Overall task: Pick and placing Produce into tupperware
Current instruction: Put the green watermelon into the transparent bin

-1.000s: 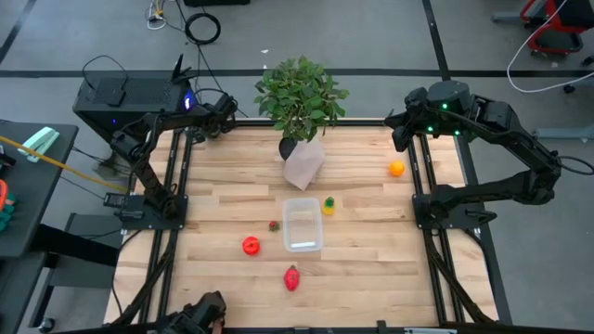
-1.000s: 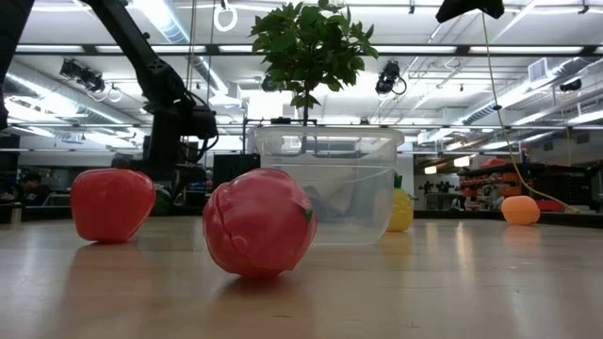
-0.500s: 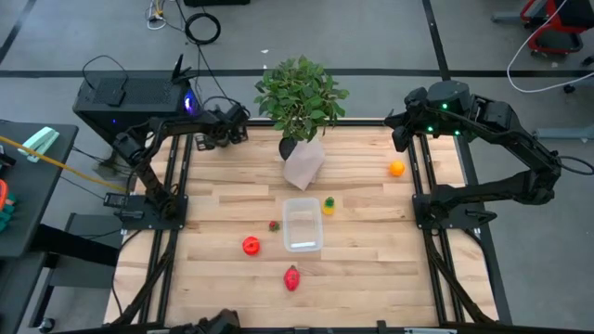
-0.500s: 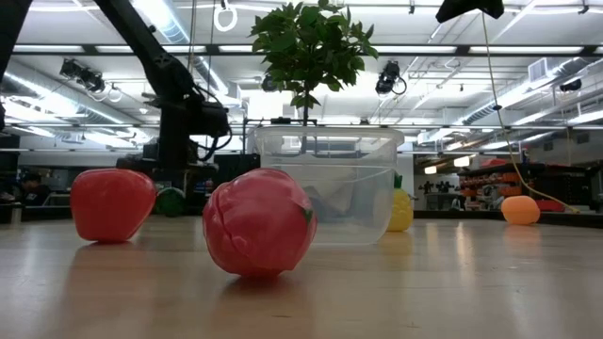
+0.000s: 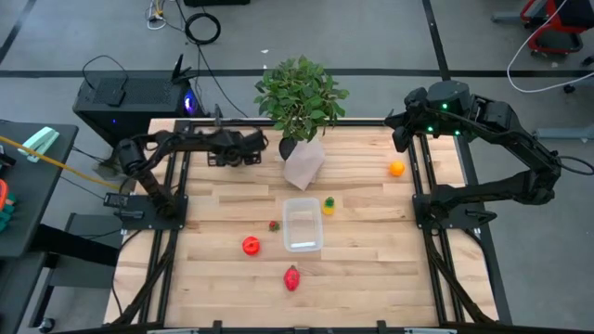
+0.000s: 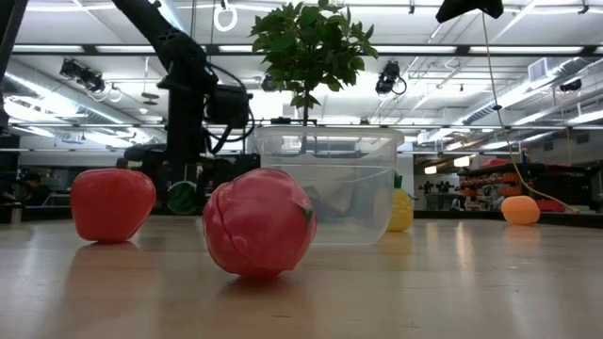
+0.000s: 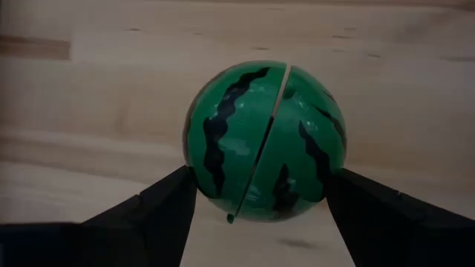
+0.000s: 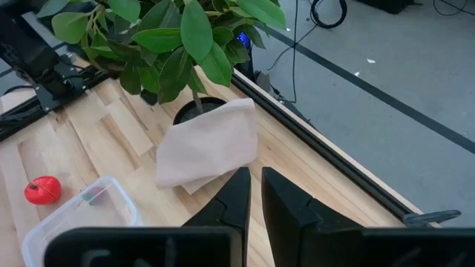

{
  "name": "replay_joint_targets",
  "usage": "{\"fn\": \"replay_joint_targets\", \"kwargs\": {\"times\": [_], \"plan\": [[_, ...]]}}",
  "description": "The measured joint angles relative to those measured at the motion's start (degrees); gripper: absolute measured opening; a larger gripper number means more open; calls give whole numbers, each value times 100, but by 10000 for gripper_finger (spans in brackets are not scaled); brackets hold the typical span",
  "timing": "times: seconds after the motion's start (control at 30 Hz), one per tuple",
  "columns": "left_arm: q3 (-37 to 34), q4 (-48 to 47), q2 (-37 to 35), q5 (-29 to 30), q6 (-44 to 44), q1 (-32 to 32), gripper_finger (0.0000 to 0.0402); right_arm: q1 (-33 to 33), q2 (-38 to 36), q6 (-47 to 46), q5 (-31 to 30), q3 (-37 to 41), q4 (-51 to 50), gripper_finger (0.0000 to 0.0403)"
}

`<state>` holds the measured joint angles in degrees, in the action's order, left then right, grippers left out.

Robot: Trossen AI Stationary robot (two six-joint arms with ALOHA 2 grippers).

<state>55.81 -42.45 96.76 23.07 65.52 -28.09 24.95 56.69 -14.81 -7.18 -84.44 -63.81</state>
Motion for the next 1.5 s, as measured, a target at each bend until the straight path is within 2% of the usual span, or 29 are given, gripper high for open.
{"fn": "replay_joint_targets", "kwargs": {"times": [0.33, 0.57, 0.87, 1.0, 1.17, 1.33, 1.5], "plan": [[2, -627, -1181, 412, 1019, 1352, 290, 0, 0, 0, 22, 0, -3, 43], [2, -326, -1987, 682, 1672, 2465, 290, 0, 0, 107, 22, 0, -4, 43], [2, 1463, -2353, 673, 1451, 3520, 290, 0, 0, 149, 22, 0, -4, 43], [2, 2570, -2340, 636, 1133, 3843, 290, 0, 0, 149, 22, 0, -4, 43], [4, 3655, -2335, 303, 744, 4074, 290, 0, 0, 96, 22, 0, -4, 43], [3, 4235, -2335, -122, 539, 4172, 290, 0, 0, -221, 22, 0, -4, 43], [4, 4209, -2329, -429, 281, 4185, 290, 0, 0, -593, 24, 0, -4, 43]]}}
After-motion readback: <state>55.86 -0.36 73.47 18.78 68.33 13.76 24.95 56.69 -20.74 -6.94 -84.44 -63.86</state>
